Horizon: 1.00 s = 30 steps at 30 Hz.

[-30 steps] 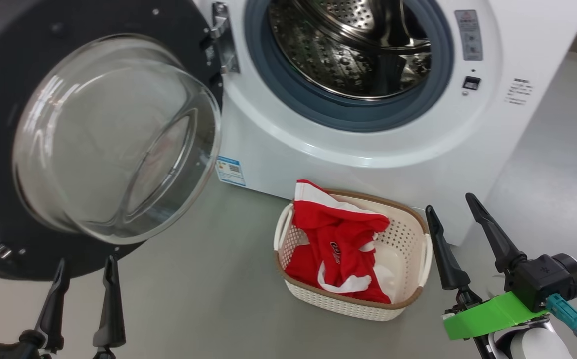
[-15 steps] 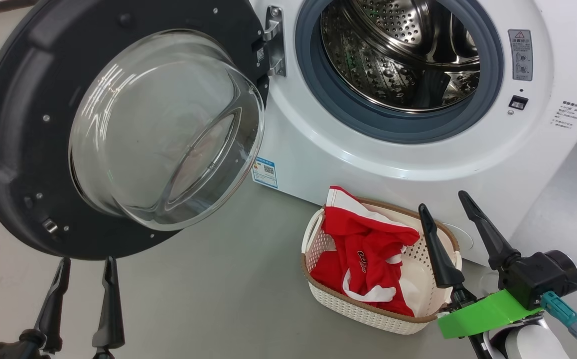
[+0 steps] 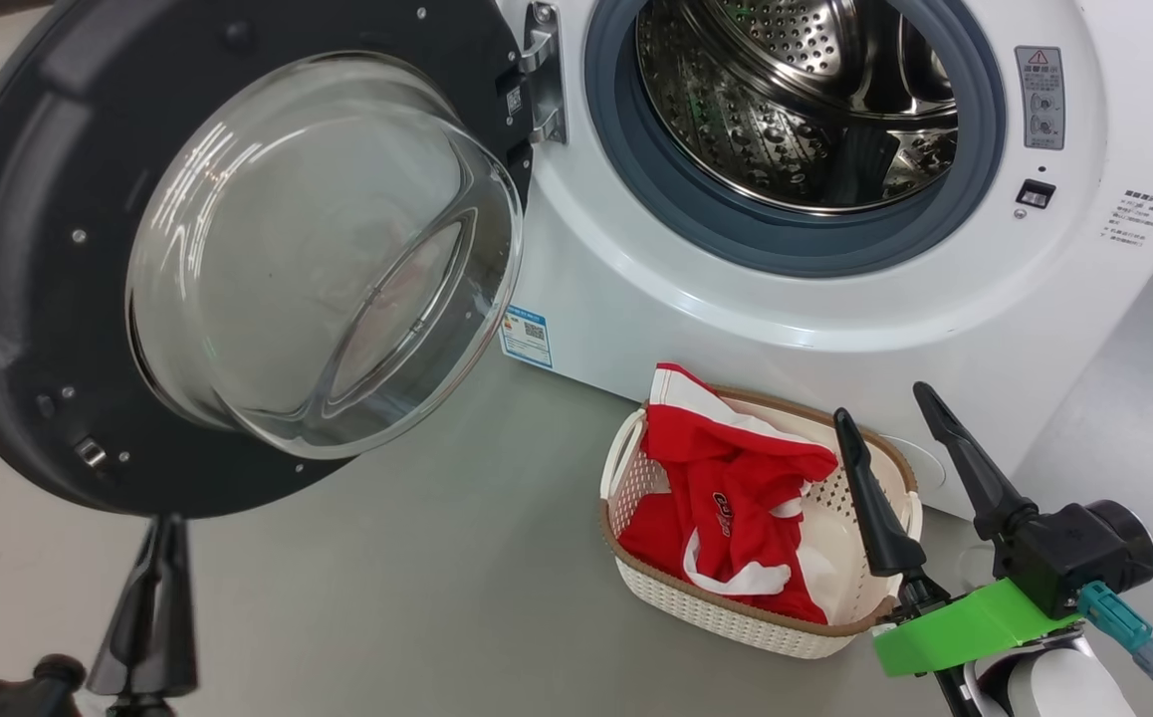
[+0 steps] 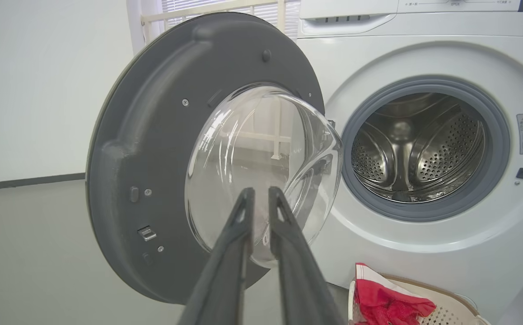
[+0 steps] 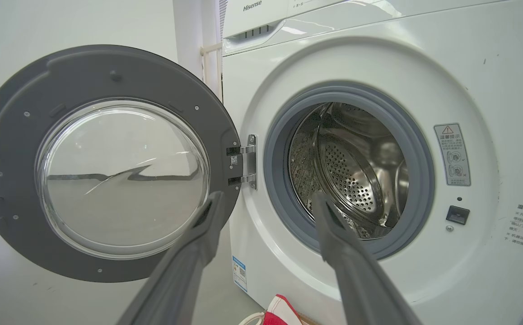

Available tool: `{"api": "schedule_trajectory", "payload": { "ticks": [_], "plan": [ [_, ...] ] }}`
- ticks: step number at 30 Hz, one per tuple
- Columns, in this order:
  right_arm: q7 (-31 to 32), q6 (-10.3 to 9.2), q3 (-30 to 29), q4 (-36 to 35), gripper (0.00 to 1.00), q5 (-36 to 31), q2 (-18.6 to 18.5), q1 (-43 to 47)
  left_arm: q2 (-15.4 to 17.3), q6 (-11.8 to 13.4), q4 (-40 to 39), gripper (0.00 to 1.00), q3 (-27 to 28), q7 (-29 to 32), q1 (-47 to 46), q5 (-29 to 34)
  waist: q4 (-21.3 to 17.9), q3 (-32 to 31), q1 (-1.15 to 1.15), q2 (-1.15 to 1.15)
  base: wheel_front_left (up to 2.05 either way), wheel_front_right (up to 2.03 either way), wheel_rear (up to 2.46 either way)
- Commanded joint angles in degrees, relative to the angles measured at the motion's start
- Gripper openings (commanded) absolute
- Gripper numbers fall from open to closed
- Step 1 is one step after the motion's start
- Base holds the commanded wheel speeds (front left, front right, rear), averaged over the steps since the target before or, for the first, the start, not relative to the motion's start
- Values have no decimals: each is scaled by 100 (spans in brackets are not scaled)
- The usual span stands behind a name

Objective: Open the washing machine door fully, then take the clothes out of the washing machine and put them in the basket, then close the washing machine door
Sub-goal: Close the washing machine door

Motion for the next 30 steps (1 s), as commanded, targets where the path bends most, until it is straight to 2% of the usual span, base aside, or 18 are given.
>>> {"api": "schedule_trajectory", "payload": {
  "ticks": [1, 5, 8, 18, 22, 27, 30],
  "plan": [
    [-37, 36, 130, -123, 100, 19, -17, -241, 157, 94, -184, 0, 249, -75, -211, 103, -7, 8, 0, 0, 0, 0, 0],
    [-37, 36, 119, -88, 100, 18, -17, -259, 170, 229, -260, 0, 509, -173, -466, 10, -37, 38, 0, 0, 0, 0, 0],
    [-37, 36, 90, -83, 100, 4, -17, -294, 212, 226, -306, 0, 699, -229, -746, -140, -61, 89, 0, 0, 0, 0, 0],
    [-37, 36, 96, -22, 100, -118, -17, -358, 729, 185, 31, 0, 1305, -302, -2164, -445, -146, 211, 0, 0, 0, 0, 0],
    [-37, 36, 68, 12, 100, -176, -17, -379, 920, 111, 635, 0, 1608, -312, -2869, -815, -185, 215, 0, 0, 0, 0, 0],
    [-37, 36, 135, 42, 100, -228, -17, -381, 1166, -111, 1820, 0, 1779, -269, -3685, -1238, -277, 168, 0, 0, 0, 0, 0],
    [-37, 36, 102, 46, 100, -284, -17, -353, 1189, -244, 2613, 0, 1909, -78, -4273, -1692, -308, 112, 0, 0, 0, 0, 0]
  ]
}}
